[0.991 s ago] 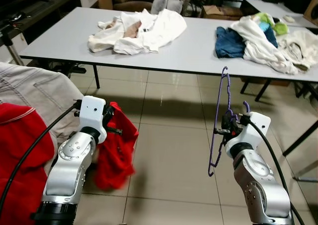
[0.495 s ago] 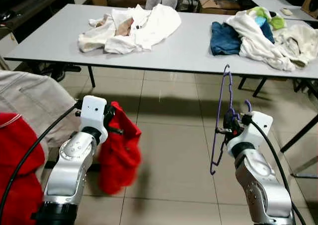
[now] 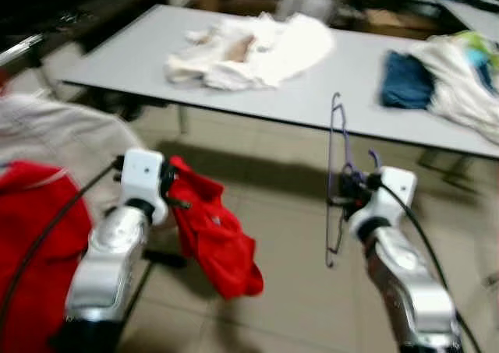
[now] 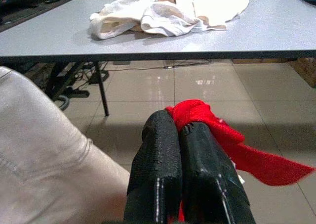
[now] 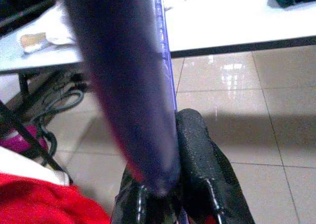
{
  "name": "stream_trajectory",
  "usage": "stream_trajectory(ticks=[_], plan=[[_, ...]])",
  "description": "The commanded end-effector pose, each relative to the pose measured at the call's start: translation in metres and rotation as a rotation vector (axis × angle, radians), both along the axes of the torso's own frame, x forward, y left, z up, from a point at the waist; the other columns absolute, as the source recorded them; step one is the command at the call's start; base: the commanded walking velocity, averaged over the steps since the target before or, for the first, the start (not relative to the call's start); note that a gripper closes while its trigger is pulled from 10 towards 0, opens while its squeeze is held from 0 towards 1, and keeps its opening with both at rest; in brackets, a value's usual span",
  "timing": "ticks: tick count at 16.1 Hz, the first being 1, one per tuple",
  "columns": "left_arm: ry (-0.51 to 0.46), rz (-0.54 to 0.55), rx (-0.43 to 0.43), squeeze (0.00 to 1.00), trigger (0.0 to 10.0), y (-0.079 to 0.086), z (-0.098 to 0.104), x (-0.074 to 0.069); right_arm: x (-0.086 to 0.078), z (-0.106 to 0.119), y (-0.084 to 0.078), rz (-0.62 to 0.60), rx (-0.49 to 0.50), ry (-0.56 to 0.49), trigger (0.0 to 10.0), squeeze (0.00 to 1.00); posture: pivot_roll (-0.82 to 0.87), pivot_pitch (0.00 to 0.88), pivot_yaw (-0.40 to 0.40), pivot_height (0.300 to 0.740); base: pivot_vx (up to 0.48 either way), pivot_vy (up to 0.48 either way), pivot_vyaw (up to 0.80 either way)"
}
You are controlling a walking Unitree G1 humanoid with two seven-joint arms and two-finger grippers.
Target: Hang hanger
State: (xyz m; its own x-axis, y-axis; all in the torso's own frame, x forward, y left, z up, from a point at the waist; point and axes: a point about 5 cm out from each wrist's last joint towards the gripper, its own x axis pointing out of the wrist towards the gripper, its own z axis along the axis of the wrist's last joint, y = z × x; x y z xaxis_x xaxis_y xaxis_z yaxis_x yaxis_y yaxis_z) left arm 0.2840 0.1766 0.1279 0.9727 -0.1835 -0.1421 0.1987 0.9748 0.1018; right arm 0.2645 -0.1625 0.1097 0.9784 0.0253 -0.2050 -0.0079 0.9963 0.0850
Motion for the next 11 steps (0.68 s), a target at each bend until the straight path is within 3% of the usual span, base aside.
stream_trajectory(ticks=[1, 5, 11], plan=[[-0.028, 0.003, 0.010, 0.00, 10.0, 0.003, 0.007, 0.000, 0.001, 0.003, 0.000, 0.001, 0.016, -0.010, 10.0, 0.00, -0.06, 0.000, -0.055, 0.740, 0.304, 0.000, 0.00], [-0.029, -0.005, 0.016, 0.00, 10.0, 0.005, 0.008, 0.001, 0.002, 0.003, 0.004, 0.031, 0.004, -0.016, 10.0, 0.00, -0.06, 0.000, -0.046, 0.740, 0.305, 0.000, 0.00], [-0.026, -0.063, 0.006, 0.00, 10.0, -0.007, 0.003, -0.007, -0.009, -0.001, 0.002, 0.043, 0.010, -0.012, 10.0, 0.00, -0.08, 0.000, -0.054, 0.740, 0.307, 0.000, 0.00]])
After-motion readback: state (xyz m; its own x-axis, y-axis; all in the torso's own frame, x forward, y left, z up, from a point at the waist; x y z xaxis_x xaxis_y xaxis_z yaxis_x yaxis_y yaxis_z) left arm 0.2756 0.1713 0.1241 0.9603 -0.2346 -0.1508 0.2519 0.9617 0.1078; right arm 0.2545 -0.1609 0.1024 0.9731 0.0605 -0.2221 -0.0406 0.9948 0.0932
